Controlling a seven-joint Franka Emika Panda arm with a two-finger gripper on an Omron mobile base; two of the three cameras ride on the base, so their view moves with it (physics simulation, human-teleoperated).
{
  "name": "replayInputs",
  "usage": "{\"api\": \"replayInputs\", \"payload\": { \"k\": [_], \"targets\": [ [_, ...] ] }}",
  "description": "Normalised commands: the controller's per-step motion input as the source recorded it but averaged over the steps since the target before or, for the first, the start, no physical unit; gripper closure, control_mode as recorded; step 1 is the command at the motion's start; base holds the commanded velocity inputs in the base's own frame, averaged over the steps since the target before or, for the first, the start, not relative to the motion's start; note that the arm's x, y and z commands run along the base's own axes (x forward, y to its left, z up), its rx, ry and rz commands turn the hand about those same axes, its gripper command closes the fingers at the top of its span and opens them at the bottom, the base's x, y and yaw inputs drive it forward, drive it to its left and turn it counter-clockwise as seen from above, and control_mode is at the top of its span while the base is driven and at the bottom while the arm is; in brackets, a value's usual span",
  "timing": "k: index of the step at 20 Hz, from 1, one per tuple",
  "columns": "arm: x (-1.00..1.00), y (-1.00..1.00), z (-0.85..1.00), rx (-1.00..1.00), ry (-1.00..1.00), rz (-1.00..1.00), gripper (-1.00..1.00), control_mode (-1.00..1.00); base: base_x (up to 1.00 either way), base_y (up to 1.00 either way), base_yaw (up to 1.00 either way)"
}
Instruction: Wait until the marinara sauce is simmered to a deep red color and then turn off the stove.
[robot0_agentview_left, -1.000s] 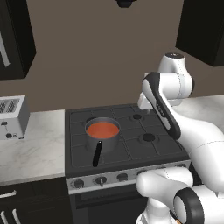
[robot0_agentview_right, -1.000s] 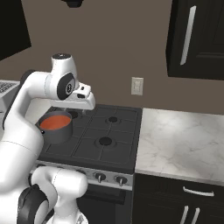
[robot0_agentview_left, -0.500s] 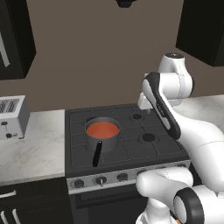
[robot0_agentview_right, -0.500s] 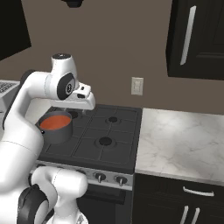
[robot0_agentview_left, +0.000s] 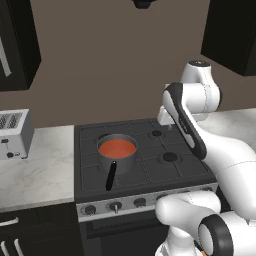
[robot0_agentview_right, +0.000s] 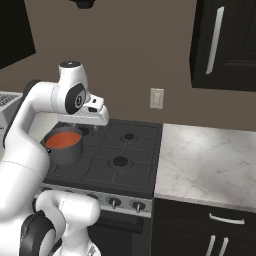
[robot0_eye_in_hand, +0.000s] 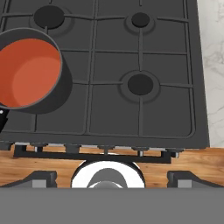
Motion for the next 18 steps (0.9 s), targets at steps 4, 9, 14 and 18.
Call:
{"api": "replayInputs", "payload": {
  "k": [4, 9, 14, 18],
  "targets": [
    [0.0, 0.0, 0.0, 0.0, 0.0, 0.0, -1.0, -1.0, 0.0, 0.0, 0.0],
    [0.0, 0.0, 0.0, 0.0, 0.0, 0.0, -1.0, -1.0, 0.0, 0.0, 0.0],
    [0.0, 0.0, 0.0, 0.0, 0.0, 0.0, -1.0, -1.0, 0.0, 0.0, 0.0],
    [0.0, 0.0, 0.0, 0.0, 0.0, 0.0, -1.0, -1.0, 0.0, 0.0, 0.0]
  ]
}}
